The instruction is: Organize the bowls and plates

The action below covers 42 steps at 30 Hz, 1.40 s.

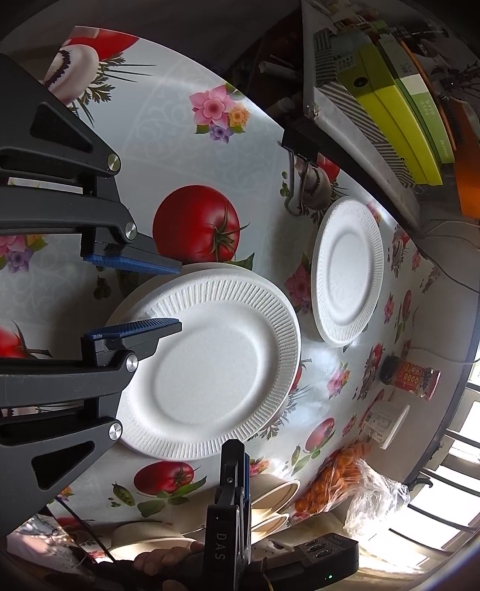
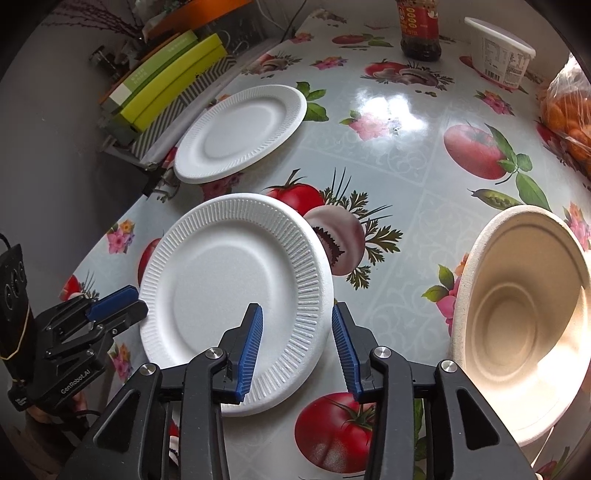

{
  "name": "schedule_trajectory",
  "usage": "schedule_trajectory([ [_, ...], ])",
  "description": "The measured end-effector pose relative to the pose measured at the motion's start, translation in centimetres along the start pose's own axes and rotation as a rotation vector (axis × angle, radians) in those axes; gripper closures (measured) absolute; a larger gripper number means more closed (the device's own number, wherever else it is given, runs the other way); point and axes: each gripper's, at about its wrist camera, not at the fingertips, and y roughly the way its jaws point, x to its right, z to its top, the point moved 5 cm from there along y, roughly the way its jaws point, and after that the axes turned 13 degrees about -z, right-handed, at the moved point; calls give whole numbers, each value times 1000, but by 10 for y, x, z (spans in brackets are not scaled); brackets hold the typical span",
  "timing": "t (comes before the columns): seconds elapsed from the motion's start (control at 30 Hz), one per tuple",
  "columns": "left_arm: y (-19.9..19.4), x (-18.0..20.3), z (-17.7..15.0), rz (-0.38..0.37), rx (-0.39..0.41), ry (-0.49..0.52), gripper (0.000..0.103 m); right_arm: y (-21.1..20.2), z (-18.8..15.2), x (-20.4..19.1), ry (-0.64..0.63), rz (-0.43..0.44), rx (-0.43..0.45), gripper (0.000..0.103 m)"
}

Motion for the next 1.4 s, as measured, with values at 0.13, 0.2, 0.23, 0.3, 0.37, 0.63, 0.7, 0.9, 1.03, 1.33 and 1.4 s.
schedule_trajectory([
  [0.13, -4, -3, 5, -10, 15, -2, 77, -4, 3, 1, -1, -3, 12, 61],
  [0.2, -6, -5, 8, -12, 27, -4, 77, -7, 5, 2, 0, -7, 21, 60],
  [0.23, -8, -6, 10, -12, 33, -6, 77, -8, 7, 3, -1, -8, 29, 60],
  [0.3, -11, -10, 14, -11, 46, -13, 77, -12, 10, 4, 0, -6, 48, 60],
  [0.37, -14, -15, 18, -8, 56, -22, 77, -17, 14, 5, 4, 2, 60, 59],
  [0.63, -23, -38, 40, 6, 98, -57, 77, -20, 36, 2, 7, 25, 89, 59],
  [0.7, -24, -44, 47, 3, 111, -73, 77, -19, 44, -1, -4, 25, 98, 59],
  [0.9, -21, -63, 70, -17, 126, -120, 77, -11, 69, -4, -10, 30, 116, 59],
  [1.03, -17, -72, 86, 0, 131, -116, 77, -3, 86, -5, -20, 43, 109, 59],
  [1.33, -3, -86, 111, 4, 122, -124, 77, 13, 119, -5, 5, 79, 70, 59],
  [1.4, 0, -88, 116, 2, 119, -128, 77, 19, 126, -4, 26, 76, 64, 59],
])
